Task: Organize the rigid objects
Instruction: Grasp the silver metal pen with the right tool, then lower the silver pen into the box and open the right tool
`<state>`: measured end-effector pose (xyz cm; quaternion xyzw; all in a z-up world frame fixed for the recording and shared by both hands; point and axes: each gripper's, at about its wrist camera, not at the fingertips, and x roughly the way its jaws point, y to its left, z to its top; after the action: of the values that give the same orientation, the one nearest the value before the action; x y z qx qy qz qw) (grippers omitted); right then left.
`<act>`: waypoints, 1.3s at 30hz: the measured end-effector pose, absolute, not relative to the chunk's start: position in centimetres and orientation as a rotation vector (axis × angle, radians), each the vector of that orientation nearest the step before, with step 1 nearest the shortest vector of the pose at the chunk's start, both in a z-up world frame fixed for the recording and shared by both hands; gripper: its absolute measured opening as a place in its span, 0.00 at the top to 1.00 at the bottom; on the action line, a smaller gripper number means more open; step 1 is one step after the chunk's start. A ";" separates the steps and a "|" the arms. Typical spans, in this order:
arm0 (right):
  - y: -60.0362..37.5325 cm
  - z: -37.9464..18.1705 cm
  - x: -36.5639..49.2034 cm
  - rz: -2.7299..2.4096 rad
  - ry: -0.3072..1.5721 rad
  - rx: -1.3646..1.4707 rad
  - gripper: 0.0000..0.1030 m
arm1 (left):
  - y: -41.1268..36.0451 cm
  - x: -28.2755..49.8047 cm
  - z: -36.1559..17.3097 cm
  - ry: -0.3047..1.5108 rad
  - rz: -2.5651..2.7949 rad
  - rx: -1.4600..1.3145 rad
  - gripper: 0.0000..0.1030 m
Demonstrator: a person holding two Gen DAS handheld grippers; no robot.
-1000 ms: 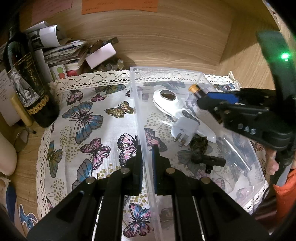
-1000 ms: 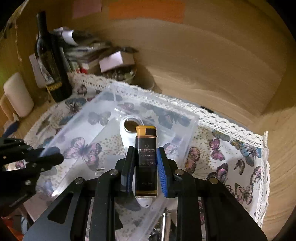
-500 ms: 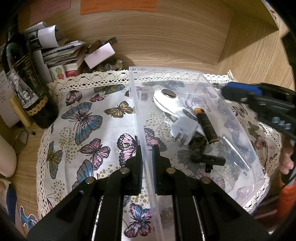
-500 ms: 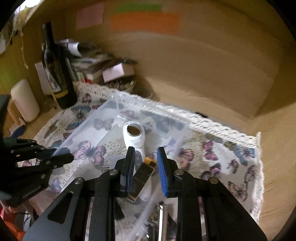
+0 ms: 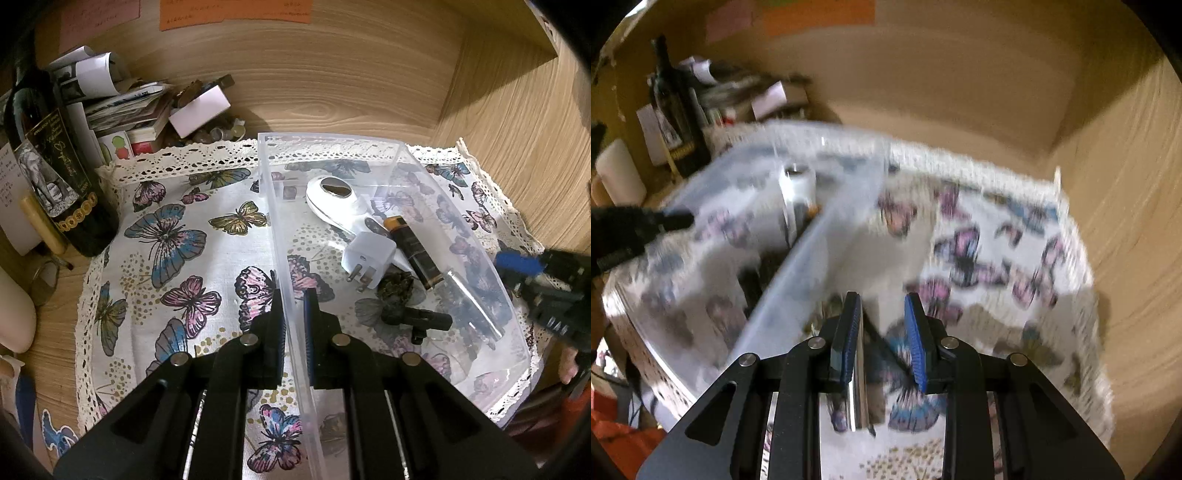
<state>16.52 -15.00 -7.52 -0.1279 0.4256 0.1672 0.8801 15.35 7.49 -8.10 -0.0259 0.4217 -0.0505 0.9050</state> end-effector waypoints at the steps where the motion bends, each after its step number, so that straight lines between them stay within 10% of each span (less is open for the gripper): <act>1: -15.3 -8.1 16.4 0.354 0.909 -0.254 0.78 | 7.5 15.3 -8.1 0.871 -0.104 -0.052 0.92; 11: -15.5 -11.4 16.7 0.381 0.981 -0.218 0.73 | 7.6 15.5 -8.3 0.882 -0.095 -0.051 0.92; 17: -16.8 -10.9 17.6 0.354 0.973 -0.144 0.86 | 7.5 15.7 -8.5 0.886 -0.089 -0.047 0.92; 39: -13.0 0.5 17.1 0.438 0.608 -0.160 0.86 | 7.6 15.7 -8.5 0.883 -0.101 -0.058 0.92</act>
<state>17.12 -13.05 0.55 -0.0781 0.2968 0.2139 0.9274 15.70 7.60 -8.51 -0.0279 0.4272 -0.0489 0.9024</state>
